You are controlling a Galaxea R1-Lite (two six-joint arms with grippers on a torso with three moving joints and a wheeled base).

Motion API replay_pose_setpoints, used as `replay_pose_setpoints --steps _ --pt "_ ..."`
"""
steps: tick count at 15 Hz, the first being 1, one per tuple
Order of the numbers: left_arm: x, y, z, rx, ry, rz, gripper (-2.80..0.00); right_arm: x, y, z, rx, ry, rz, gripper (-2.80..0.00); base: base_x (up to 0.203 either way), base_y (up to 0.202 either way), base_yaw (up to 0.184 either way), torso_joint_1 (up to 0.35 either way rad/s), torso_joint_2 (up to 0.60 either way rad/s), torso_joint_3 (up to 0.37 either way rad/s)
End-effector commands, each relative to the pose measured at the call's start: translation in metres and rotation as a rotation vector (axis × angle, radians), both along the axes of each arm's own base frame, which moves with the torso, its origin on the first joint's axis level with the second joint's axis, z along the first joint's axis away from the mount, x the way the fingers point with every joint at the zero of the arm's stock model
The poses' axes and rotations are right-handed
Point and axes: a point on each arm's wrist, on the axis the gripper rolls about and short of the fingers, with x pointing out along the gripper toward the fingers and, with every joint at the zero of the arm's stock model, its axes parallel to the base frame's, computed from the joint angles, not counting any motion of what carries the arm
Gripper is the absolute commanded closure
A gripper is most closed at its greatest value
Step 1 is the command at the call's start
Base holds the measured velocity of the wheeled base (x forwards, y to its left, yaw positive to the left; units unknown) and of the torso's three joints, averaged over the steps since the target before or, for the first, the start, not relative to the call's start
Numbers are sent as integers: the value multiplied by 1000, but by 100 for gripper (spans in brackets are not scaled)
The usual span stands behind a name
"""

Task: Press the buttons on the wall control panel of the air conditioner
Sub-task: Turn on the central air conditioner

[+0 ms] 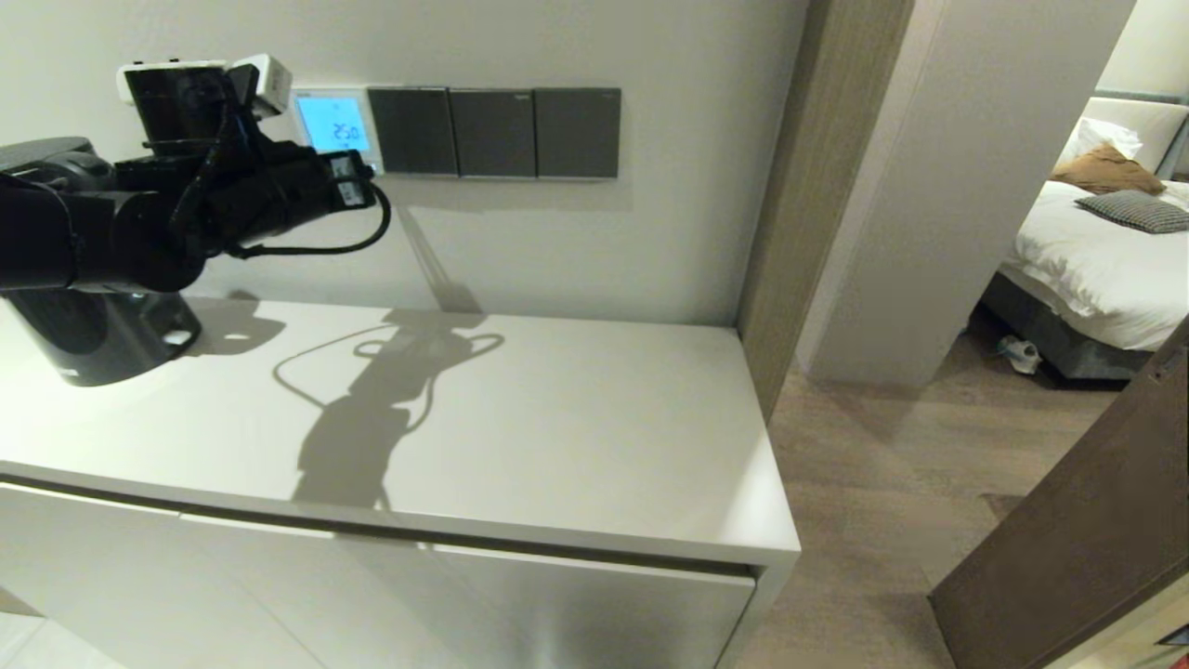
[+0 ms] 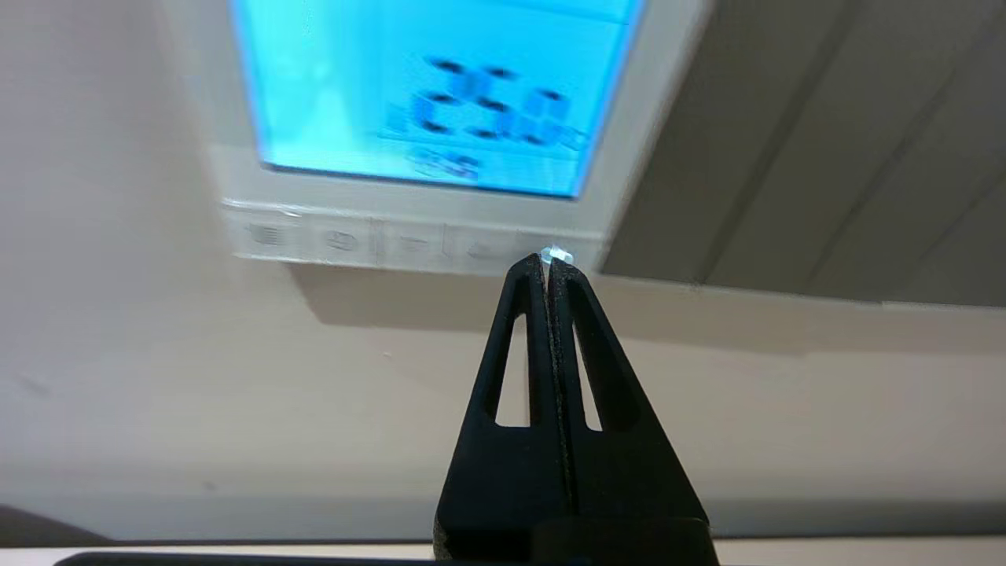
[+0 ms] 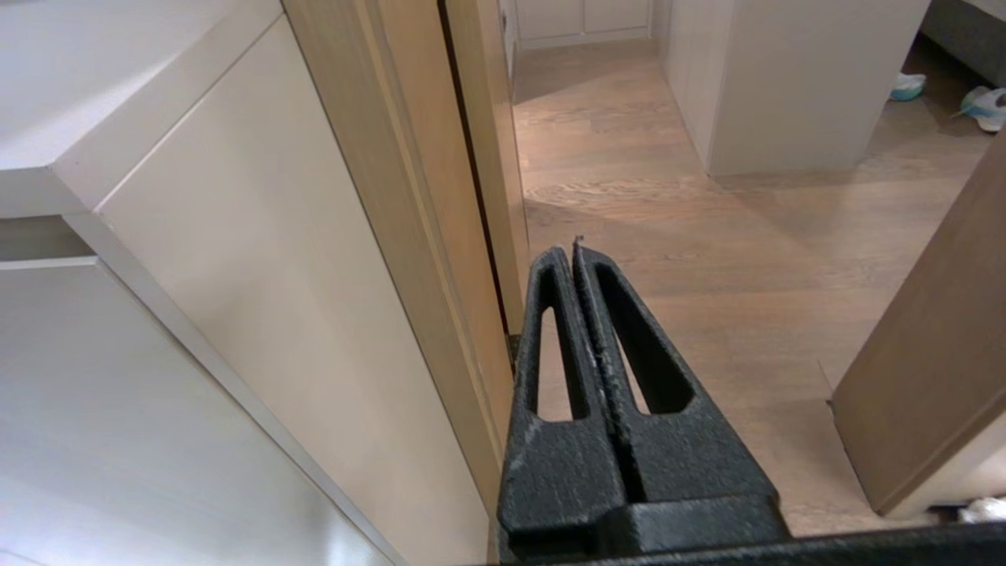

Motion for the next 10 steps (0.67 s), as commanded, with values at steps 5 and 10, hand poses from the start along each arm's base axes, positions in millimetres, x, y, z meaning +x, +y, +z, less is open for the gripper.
replay_pose_setpoints --steps 5,10 --pt "-12 1 8 -3 -22 -1 0 0 0 0 0 3 1 0 0 0 0 0 0 0" --pt "-29 3 20 -7 -40 -4 0 0 0 0 0 2 1 0 0 0 0 0 0 0"
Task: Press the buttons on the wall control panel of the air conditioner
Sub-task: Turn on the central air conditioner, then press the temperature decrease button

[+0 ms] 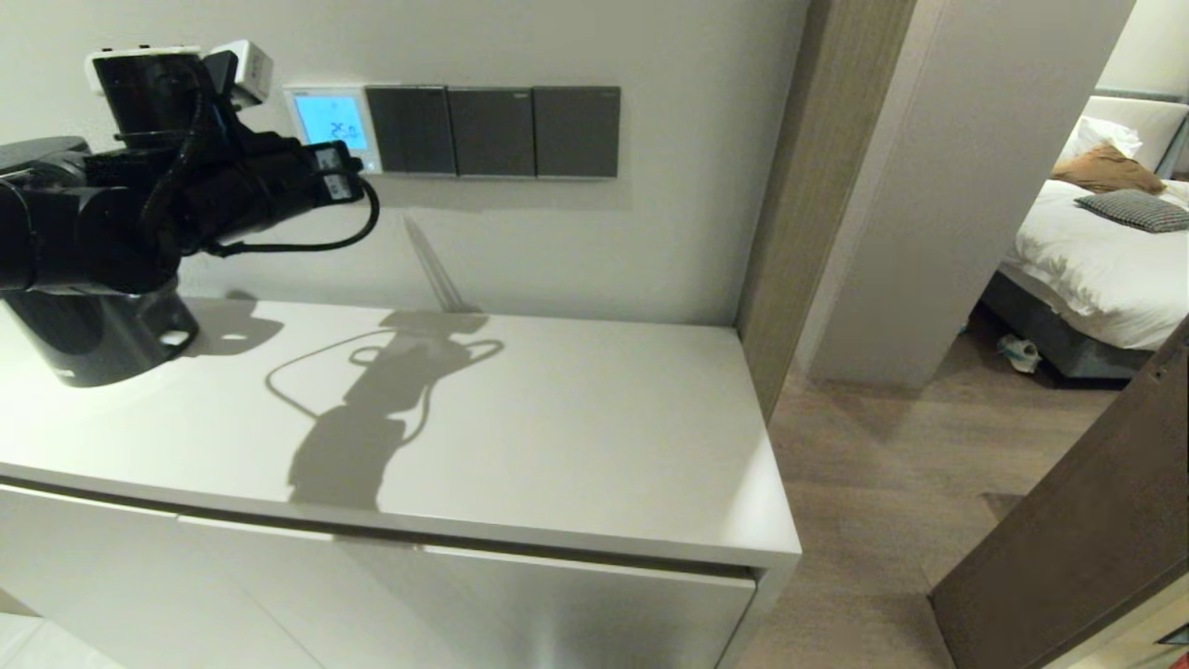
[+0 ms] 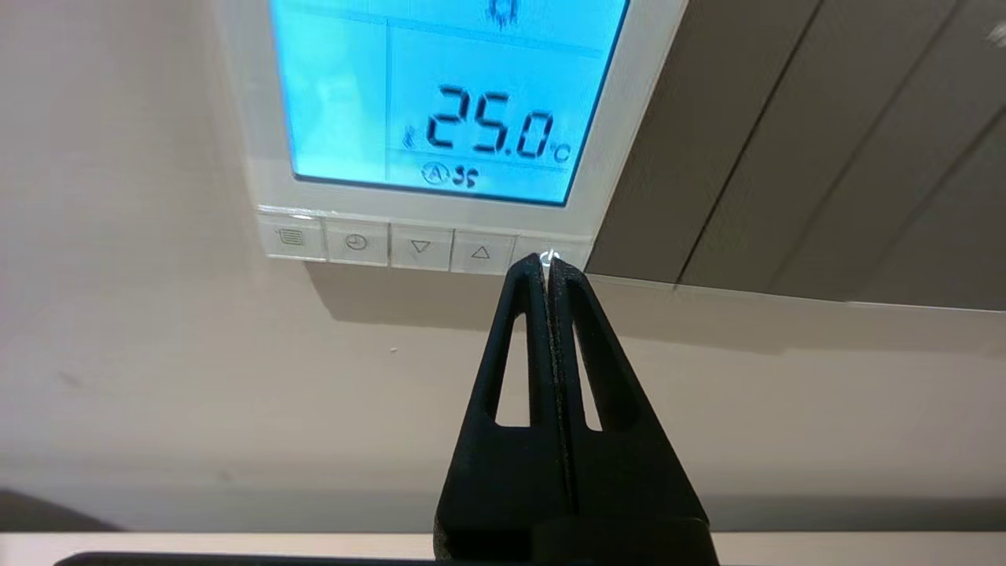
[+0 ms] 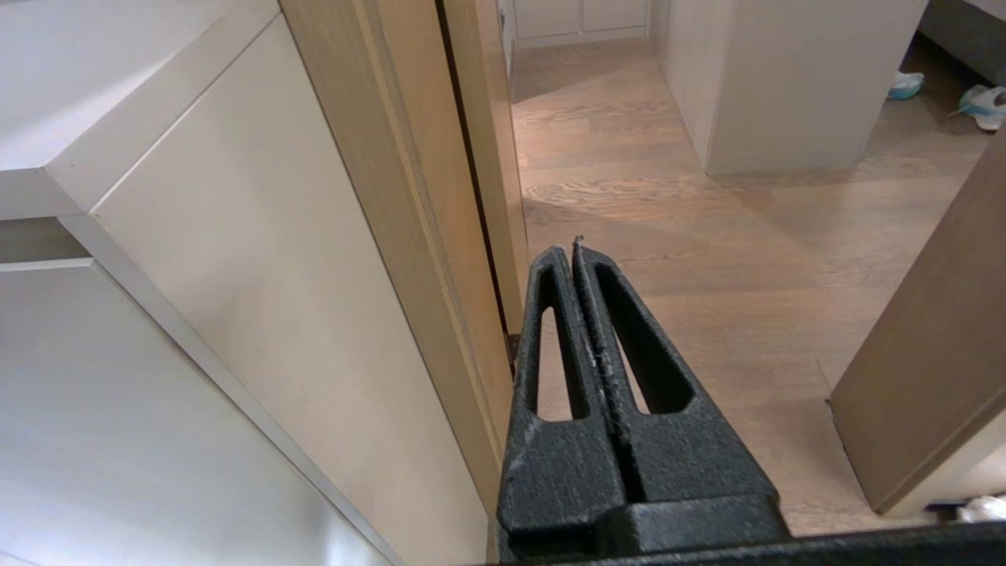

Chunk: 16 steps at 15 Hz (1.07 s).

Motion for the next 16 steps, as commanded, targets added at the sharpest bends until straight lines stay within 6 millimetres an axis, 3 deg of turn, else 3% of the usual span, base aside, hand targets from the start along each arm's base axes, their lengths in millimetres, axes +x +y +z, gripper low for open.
replay_pose_setpoints --steps 1,8,16 --pt "-13 1 11 -4 -26 -4 0 0 0 0 0 2 1 0 0 0 0 0 0 0" --pt "-3 20 9 -2 -26 47 0 0 0 0 0 3 1 0 0 0 0 0 0 0" --pt "-1 19 2 0 0 41 0 0 0 0 0 3 1 0 0 0 0 0 0 0"
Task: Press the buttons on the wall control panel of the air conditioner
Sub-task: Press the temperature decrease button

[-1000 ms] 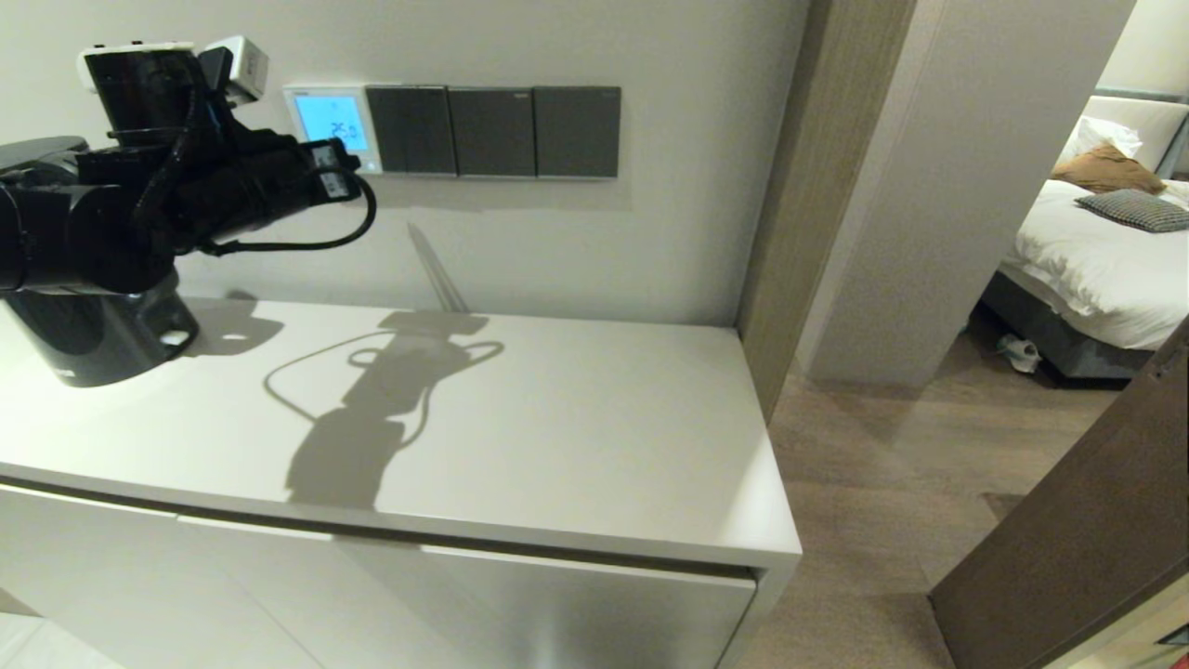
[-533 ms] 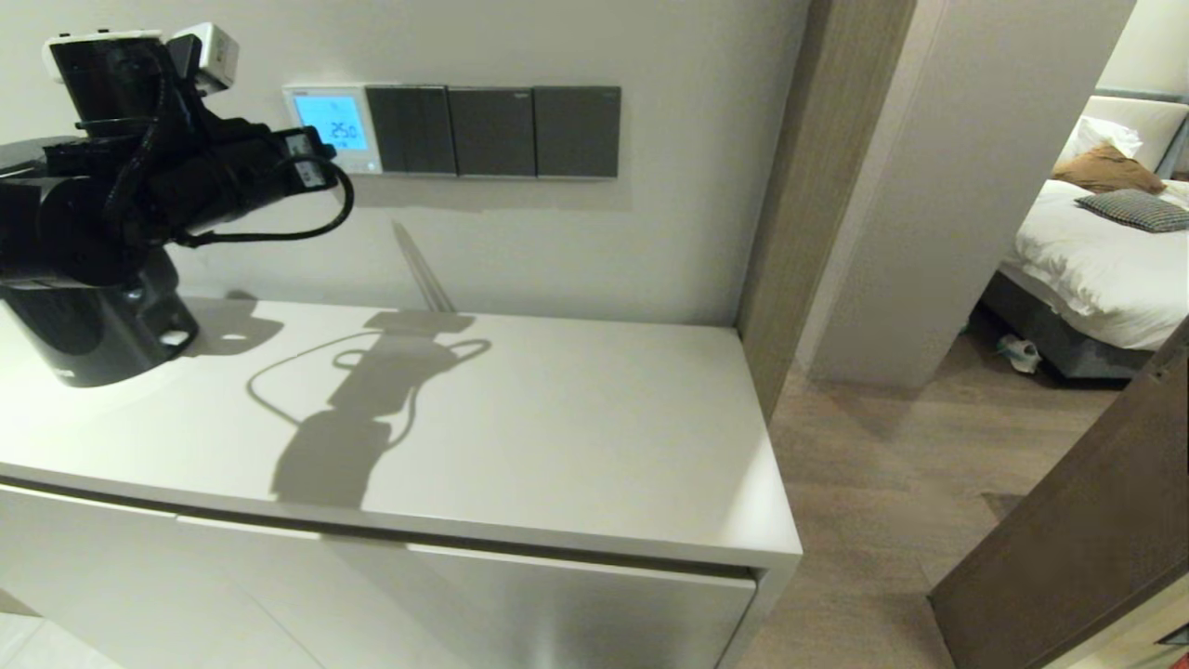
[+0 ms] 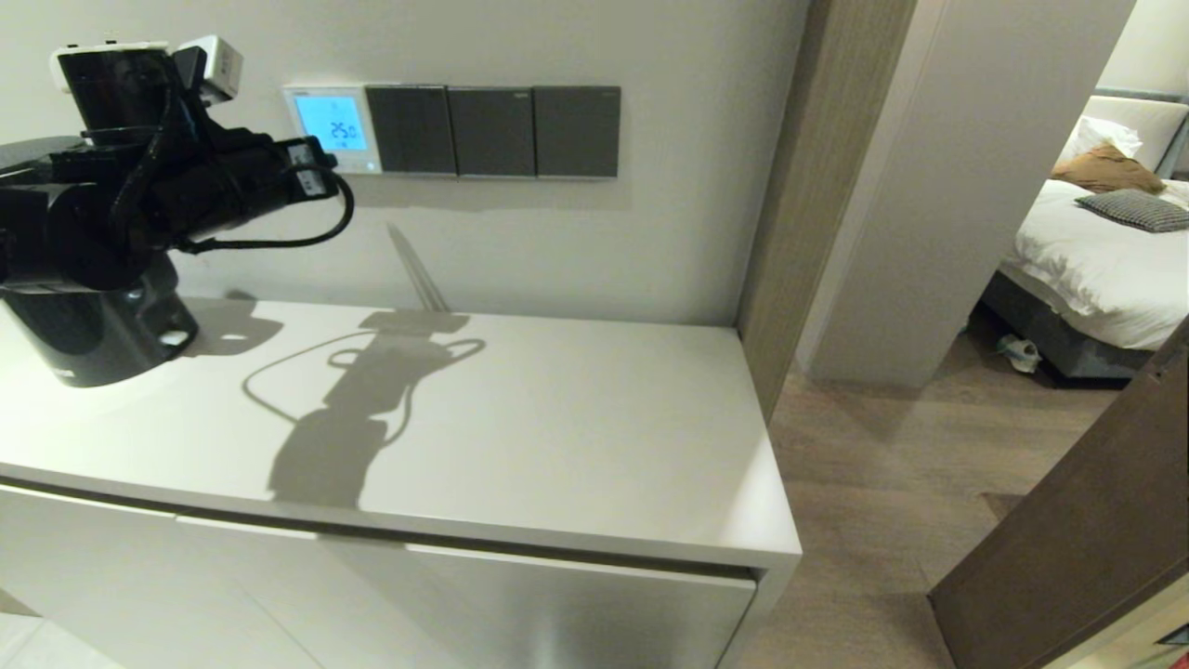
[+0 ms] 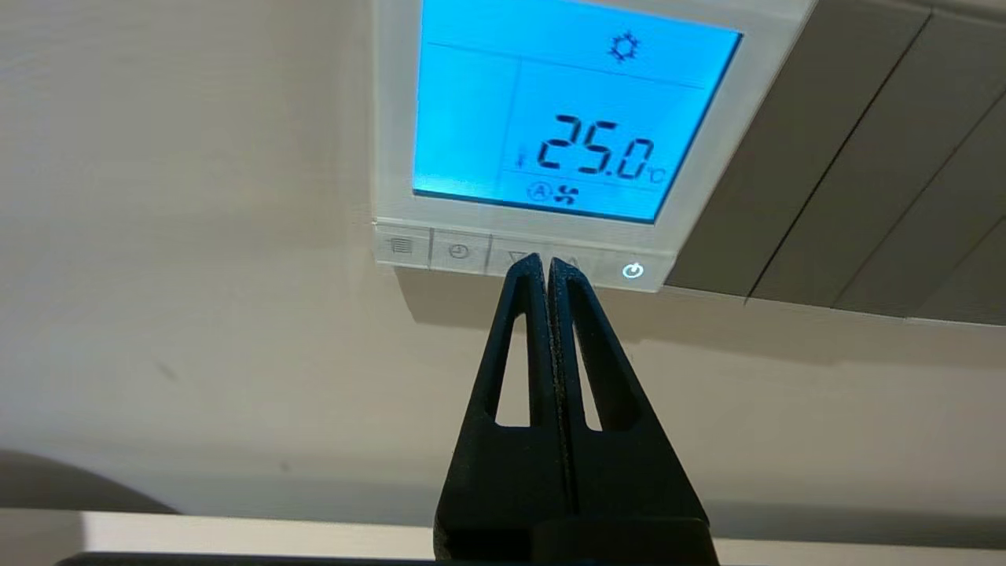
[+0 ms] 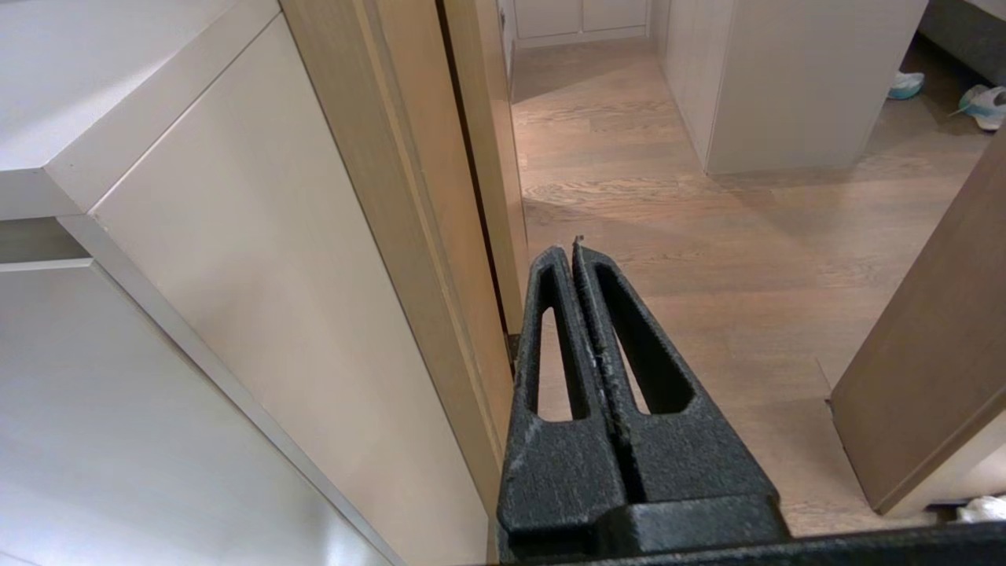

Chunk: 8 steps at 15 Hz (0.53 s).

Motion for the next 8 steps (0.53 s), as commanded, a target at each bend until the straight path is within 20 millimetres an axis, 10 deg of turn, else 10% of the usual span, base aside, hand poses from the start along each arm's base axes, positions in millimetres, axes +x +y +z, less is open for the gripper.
replay_pose_setpoints --steps 1,8 --pt "0 0 0 -1 0 -2 0 0 0 0 1 3 1 0 0 0 0 0 0 0" --pt "10 -1 -10 1 19 -3 0 0 0 0 0 2 1 0 0 0 0 0 0 0"
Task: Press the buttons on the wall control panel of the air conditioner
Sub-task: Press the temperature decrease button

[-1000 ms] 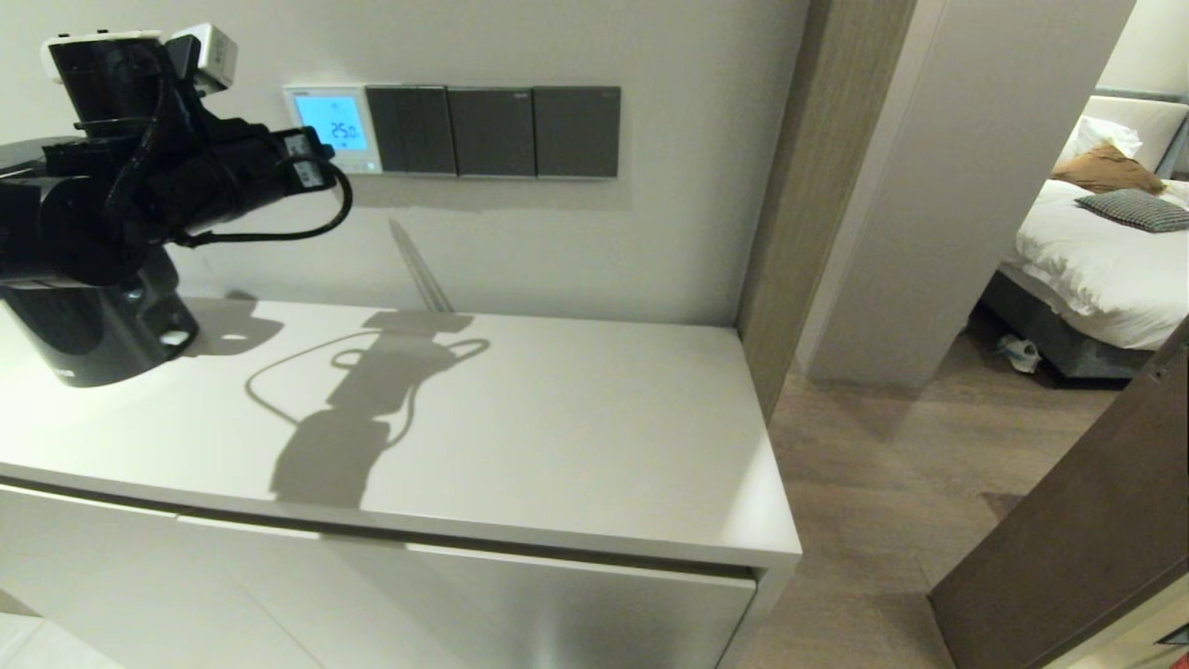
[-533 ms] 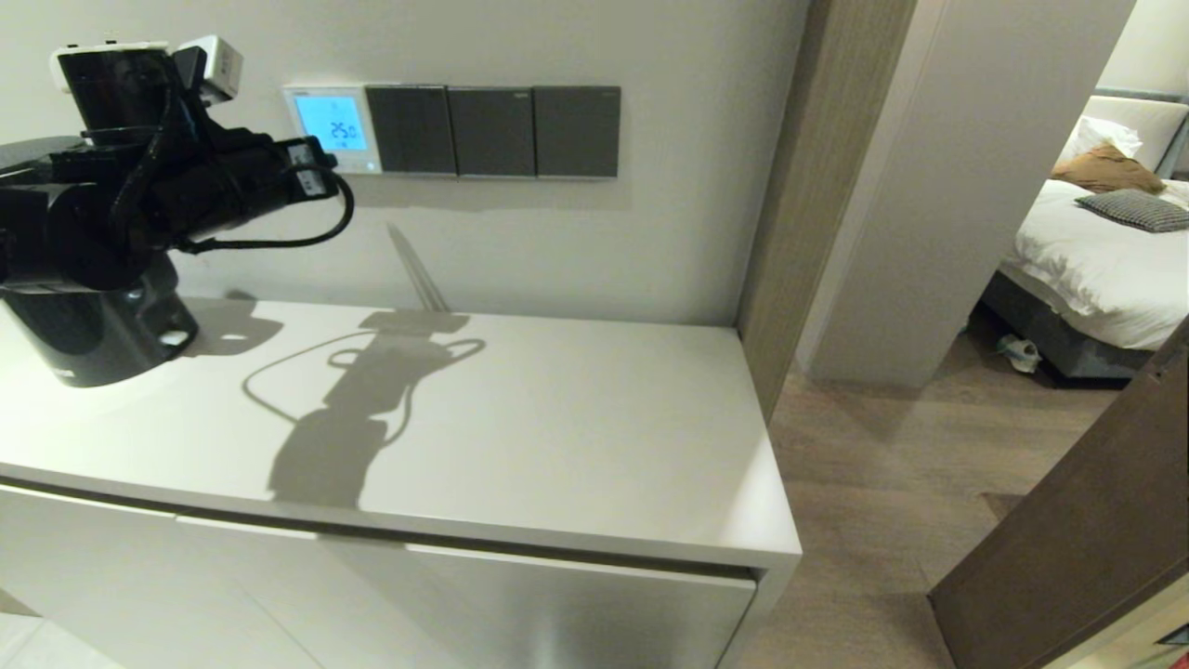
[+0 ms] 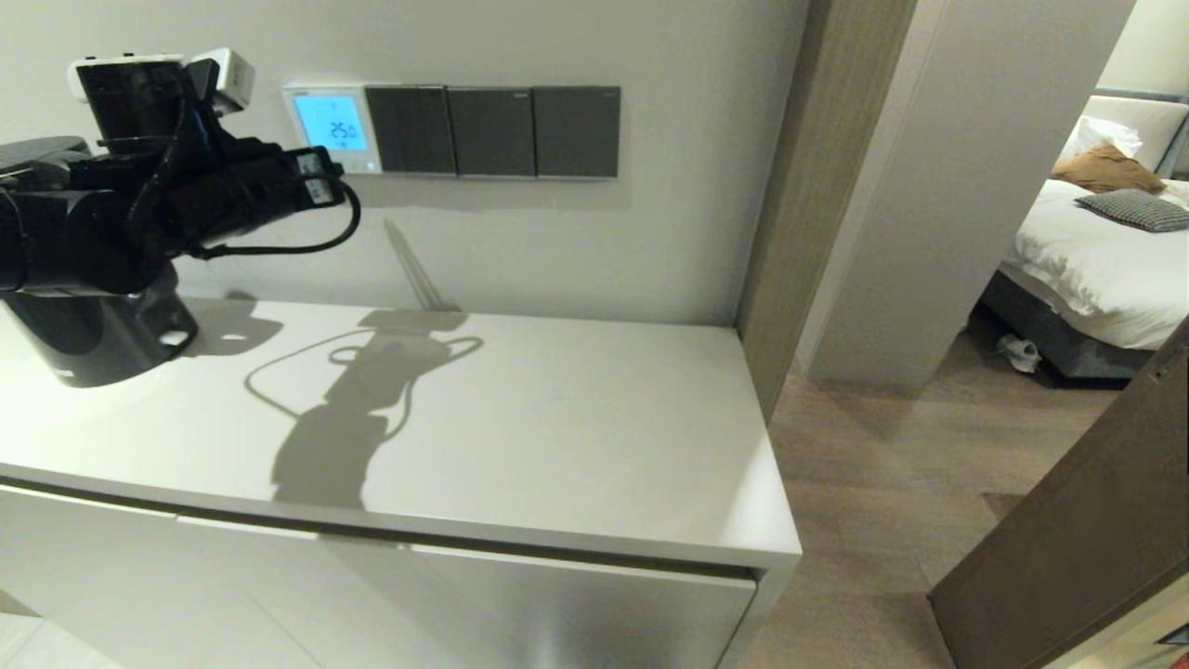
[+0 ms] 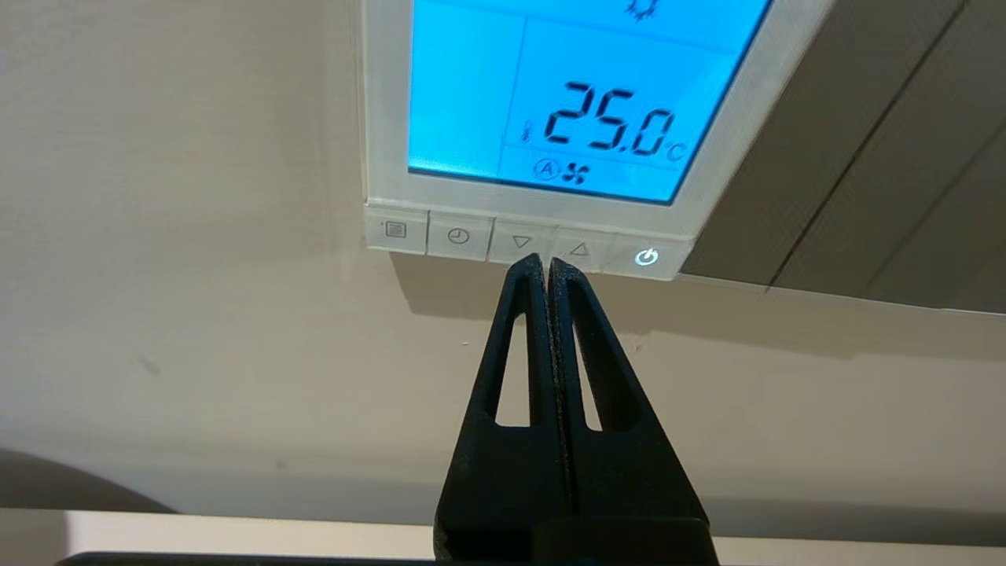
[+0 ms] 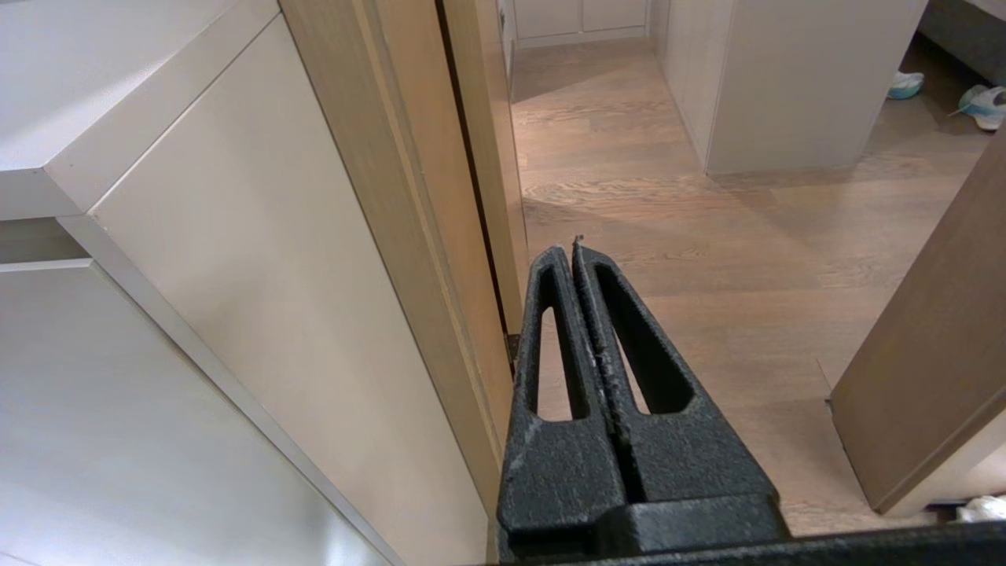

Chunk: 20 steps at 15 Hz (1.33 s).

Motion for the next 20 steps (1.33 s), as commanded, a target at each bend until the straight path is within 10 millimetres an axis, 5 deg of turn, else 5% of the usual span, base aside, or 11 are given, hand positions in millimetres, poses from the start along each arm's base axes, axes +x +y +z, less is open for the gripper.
replay_pose_setpoints --steps 1,20 --pt "4 0 -4 -1 5 0 0 0 0 0 0 3 1 0 0 0 0 0 0 0" --pt "5 1 -2 -2 -2 3 0 0 0 0 0 3 1 0 0 0 0 0 0 0"
